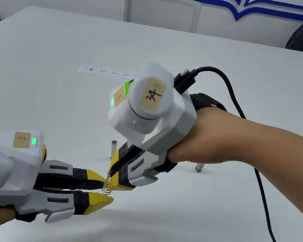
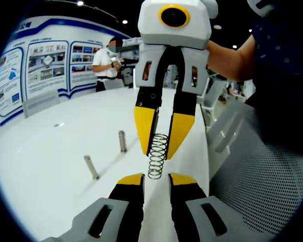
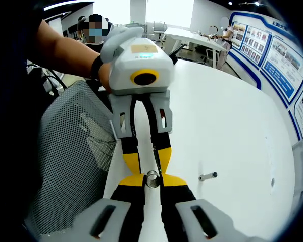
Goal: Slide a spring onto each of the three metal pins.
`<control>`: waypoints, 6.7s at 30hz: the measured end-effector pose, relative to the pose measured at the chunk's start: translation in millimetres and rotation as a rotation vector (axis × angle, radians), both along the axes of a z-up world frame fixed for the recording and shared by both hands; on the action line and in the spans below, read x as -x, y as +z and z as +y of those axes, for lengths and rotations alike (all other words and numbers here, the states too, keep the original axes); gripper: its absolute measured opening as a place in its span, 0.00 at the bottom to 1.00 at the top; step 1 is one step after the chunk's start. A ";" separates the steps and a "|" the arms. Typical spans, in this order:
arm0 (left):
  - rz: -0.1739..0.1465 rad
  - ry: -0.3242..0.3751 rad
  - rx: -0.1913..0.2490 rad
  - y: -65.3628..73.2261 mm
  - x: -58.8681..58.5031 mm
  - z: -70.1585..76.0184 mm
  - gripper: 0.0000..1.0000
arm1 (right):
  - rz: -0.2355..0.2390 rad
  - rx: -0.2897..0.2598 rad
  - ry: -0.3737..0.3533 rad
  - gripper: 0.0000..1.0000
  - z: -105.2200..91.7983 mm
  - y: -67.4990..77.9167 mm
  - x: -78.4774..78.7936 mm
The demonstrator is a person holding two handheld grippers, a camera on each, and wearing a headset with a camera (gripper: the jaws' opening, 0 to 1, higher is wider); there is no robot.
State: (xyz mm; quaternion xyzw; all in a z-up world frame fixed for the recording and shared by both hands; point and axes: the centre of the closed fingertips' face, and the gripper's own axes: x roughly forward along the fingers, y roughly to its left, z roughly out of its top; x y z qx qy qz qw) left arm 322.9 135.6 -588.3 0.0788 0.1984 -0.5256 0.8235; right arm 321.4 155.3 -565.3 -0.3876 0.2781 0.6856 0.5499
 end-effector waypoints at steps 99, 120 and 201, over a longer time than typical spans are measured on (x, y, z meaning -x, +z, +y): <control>0.063 0.220 0.034 -11.4 -18.2 41.2 0.65 | -0.039 0.199 -0.187 0.16 16.6 -70.3 -107.2; 0.055 0.222 0.039 -6.7 -24.6 40.7 0.67 | -0.058 0.044 -0.273 0.20 -12.7 -38.3 -91.4; 0.063 0.216 0.063 -2.3 -22.8 28.1 0.73 | -0.085 -0.446 -0.789 0.57 -216.0 -34.2 -67.2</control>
